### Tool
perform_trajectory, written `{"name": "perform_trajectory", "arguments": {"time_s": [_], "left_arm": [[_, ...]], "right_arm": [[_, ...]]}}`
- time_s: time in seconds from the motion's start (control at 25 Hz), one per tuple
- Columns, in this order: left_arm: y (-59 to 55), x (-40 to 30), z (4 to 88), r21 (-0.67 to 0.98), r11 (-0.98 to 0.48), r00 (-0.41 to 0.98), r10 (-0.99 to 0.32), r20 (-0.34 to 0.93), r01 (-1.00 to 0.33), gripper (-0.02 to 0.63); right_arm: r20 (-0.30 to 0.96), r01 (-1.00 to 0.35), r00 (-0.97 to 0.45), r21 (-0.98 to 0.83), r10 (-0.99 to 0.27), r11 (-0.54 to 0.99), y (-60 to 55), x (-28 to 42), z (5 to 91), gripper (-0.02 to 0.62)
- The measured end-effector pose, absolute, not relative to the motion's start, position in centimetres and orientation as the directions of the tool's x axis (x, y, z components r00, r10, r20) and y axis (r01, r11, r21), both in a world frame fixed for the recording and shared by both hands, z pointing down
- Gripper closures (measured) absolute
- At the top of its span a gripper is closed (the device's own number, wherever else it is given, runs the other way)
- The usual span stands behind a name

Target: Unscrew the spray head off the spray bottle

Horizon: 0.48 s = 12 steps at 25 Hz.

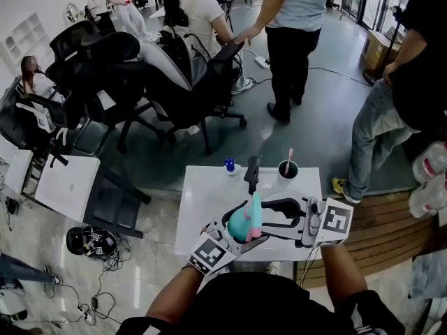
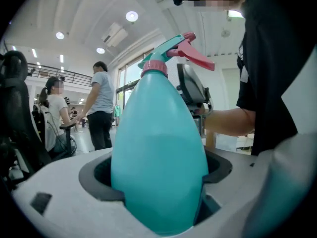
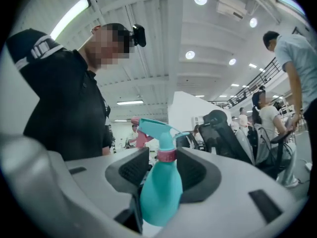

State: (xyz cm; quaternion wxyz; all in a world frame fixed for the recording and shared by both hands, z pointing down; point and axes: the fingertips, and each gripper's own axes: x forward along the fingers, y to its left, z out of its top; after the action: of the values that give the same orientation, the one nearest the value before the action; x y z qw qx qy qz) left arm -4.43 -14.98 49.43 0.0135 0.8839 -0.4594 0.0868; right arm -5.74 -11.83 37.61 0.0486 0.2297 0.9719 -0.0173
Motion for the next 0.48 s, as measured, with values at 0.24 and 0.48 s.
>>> {"name": "perform_trajectory", "arguments": {"time_s": [0.24,0.48], "left_arm": [[-16.2,-9.6,51.1,0.0,-0.37,0.36,-0.905,0.225,-0.929,0.155],[-16.5,-11.8,52.5,-0.013,-0.262,0.249,-0.93,0.27,-0.965,0.155]], "right_arm": [[-0.159,0.28,-0.951,-0.083,0.265,0.956,-13.9,-5.1,38.2,0.431],[-0.195,0.316,-0.935,-0.084,0.295,0.945,-10.3,-5.0,36.9,0.453]]}}
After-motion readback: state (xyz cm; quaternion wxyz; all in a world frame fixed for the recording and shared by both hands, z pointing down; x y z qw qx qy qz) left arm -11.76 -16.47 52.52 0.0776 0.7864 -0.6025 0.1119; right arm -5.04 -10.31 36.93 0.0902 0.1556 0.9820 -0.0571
